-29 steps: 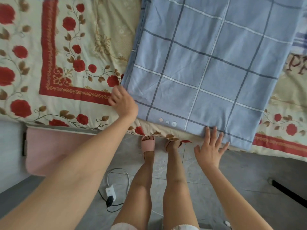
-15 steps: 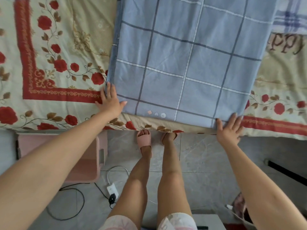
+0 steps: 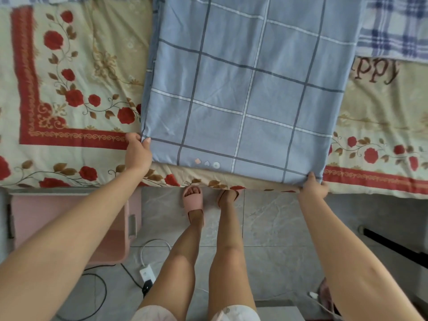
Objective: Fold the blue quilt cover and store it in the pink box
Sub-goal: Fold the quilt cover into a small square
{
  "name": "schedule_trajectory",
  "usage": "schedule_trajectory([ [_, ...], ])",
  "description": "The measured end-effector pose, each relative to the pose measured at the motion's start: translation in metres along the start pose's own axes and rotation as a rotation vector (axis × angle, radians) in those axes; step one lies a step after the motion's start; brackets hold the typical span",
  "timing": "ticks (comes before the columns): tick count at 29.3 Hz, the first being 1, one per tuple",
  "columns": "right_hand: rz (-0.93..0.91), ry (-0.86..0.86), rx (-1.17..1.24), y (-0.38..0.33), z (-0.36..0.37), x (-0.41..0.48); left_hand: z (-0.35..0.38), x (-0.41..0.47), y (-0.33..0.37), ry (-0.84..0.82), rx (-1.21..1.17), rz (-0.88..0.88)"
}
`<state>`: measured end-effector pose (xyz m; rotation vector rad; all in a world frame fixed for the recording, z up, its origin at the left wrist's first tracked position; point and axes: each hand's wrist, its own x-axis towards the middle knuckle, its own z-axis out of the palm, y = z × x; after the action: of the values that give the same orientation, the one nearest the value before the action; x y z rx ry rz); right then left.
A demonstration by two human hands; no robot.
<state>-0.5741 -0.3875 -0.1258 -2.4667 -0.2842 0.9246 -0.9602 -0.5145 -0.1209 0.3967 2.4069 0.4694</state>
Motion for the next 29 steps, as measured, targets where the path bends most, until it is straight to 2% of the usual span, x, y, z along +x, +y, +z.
schedule_trajectory([
  [3, 0.179, 0.003, 0.175, -0.003, 0.001, -0.007, 0.004, -0.001, 0.006, 0.052, -0.317, -0.208],
  [6, 0.336, -0.236, 0.344, 0.003, 0.006, -0.024, 0.008, -0.007, -0.001, -0.030, -0.547, -0.415],
  [9, 0.373, -0.382, 0.425, 0.015, 0.013, -0.036, 0.013, -0.013, -0.004, -0.048, -0.722, -0.454],
  [11, 0.323, -0.400, 0.434, 0.015, 0.016, -0.040, 0.012, -0.018, 0.002, 0.017, -0.629, -0.337],
  [13, 0.237, -0.380, 0.384, 0.013, 0.016, -0.040, 0.006, -0.024, 0.004, 0.063, -0.280, -0.086],
  [15, 0.155, -0.334, 0.339, 0.006, 0.007, -0.044, -0.005, -0.035, -0.001, -0.002, 0.100, 0.160],
  [16, 0.126, -0.313, 0.322, 0.001, -0.004, -0.049, -0.016, -0.042, -0.001, -0.062, 0.199, 0.212],
  [17, 0.124, -0.302, 0.304, 0.000, -0.009, -0.050, -0.023, -0.041, -0.005, -0.118, 0.247, 0.223],
  [19, 0.100, -0.275, 0.277, -0.012, -0.040, -0.070, -0.052, -0.053, -0.001, -0.221, 0.182, 0.158],
  [22, 0.112, -0.220, 0.268, -0.016, -0.068, -0.092, -0.079, -0.069, 0.011, -0.347, -0.122, -0.109],
  [24, 0.138, -0.155, 0.273, -0.012, -0.085, -0.111, -0.094, -0.087, 0.010, -0.393, -0.212, -0.233],
  [29, 0.179, -0.050, 0.221, 0.013, -0.137, -0.168, -0.147, -0.138, -0.020, -0.529, -0.138, -0.229],
])
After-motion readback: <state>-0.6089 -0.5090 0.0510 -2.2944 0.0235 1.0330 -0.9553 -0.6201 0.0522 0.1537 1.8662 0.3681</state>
